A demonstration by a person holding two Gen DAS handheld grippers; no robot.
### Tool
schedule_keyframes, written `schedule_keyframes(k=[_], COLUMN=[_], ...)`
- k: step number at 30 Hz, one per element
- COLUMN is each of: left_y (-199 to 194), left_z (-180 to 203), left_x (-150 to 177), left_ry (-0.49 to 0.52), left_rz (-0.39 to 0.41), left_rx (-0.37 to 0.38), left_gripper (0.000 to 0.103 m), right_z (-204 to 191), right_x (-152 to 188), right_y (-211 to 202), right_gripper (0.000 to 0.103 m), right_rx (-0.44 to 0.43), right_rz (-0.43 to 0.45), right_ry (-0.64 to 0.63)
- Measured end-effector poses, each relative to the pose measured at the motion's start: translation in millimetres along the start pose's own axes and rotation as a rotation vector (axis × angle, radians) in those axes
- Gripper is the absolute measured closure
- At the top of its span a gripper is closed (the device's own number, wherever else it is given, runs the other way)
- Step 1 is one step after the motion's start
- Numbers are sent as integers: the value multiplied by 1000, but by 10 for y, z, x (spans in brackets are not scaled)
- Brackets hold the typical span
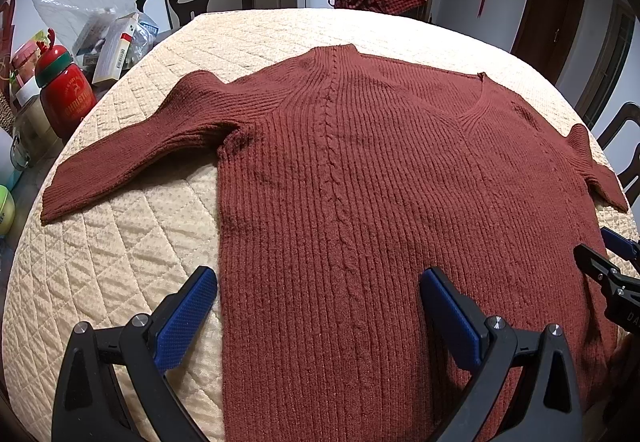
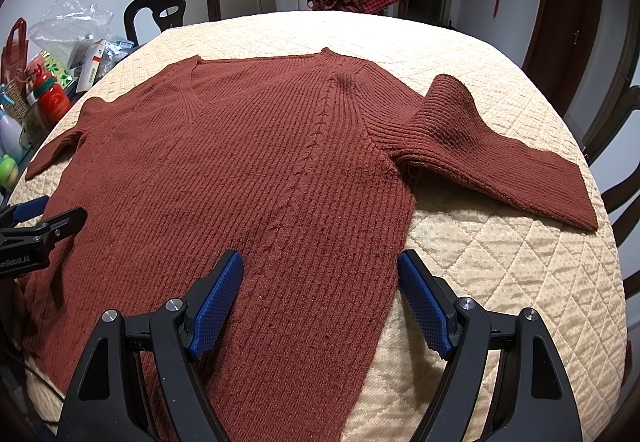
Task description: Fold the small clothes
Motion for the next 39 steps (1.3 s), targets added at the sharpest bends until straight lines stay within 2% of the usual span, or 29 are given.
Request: schedule_keyframes(k=[25, 33, 39], left_y=[13, 1, -14], left_z=[2, -42, -180], left_x=[10, -2, -46], left_ry=[-1, -29, -54], left_rz=[-22, -33, -16], left_rx=[1, 10, -17], left_gripper=[0, 0, 0], right_z=[6, -5, -82], right_x=[-14, -147, -186], right_y=[-21, -122, -91], right_gripper=[24, 24, 24], right_rx=[-71, -90, -98], right_rz=[-43, 3, 5], right_ry=[-9, 11, -7])
Point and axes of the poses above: each gripper's, at about its wrist camera, not at the fingertips, and y roughly the way its jaws point, z to its right, x to its underside, the point moved 10 cm from there along y, roughly the way its jaws point, and after that the axes turned 9 degrees about z, right-handed, at the moved point
